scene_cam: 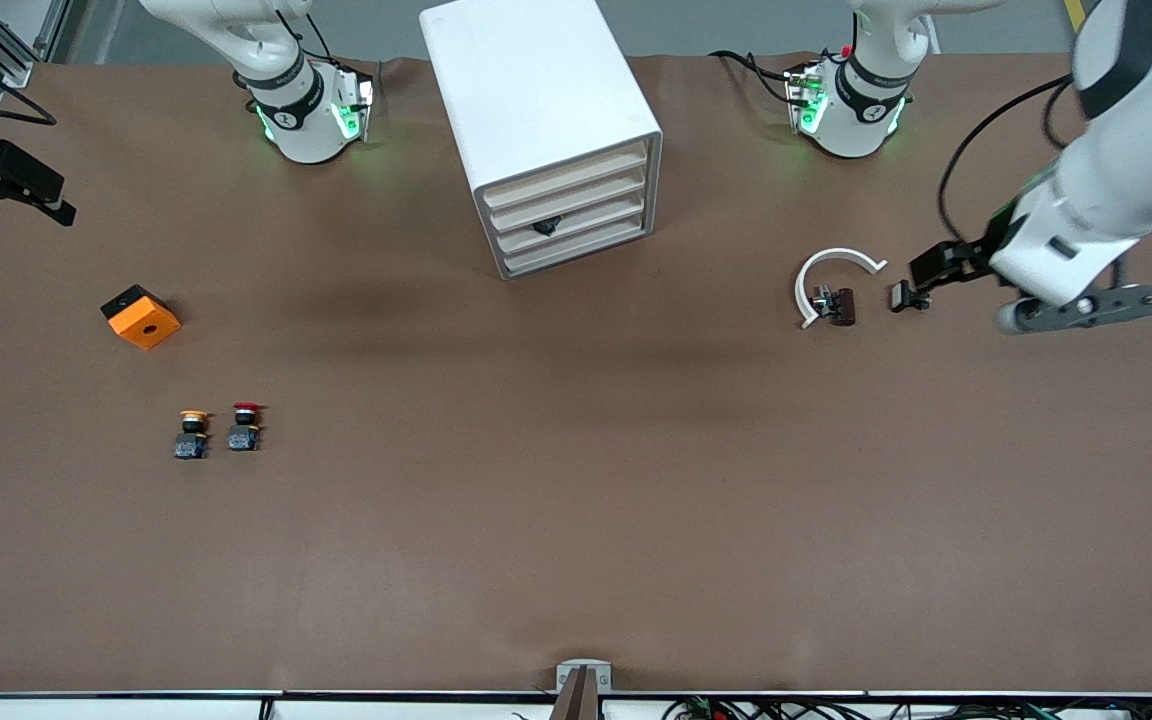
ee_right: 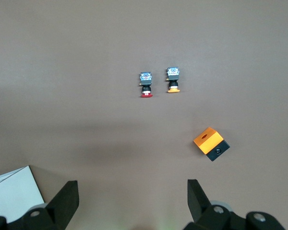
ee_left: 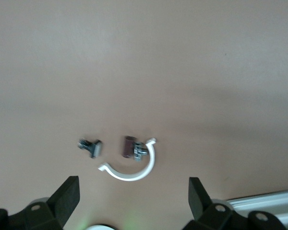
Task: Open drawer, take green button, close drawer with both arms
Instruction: 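Reach the left gripper to the handle of the cabinet's drawer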
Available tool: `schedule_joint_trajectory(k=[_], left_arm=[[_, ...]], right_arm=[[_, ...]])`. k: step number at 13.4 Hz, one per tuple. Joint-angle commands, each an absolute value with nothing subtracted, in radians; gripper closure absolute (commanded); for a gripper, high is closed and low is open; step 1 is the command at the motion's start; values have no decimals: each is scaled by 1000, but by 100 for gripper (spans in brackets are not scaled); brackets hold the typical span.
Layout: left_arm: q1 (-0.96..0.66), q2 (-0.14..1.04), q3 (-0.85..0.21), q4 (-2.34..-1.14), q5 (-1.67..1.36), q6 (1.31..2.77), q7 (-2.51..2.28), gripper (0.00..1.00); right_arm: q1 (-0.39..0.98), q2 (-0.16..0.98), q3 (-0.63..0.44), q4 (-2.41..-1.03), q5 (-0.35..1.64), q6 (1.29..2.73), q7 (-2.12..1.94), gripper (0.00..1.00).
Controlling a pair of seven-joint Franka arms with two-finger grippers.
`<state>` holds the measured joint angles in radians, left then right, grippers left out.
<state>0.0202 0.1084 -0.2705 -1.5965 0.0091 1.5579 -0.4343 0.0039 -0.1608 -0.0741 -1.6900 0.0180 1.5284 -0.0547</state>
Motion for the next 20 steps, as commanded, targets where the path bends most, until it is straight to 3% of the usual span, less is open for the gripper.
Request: schedule_joint_trajectory(k=[1,10,16,20], left_arm=[[2,205,-348,-1566,-2,1551,-701,0],[-187,573,-374,-1559,-150,1549,-1754,0],[-233,762,-373,-1557,-535,1558,-1905,0],[-273,863,-362,-1555,-620,1559,-2047,0]], right_arm=[[-18,-193,-71,-1715,46,1537,-45,0],[-17,-193,-69,-1715,37,1546,-43,0],[-18,-187,-71,-1697,34,1542,-54,0],[-20,-176,-71,-1680,32,1537,-54,0]])
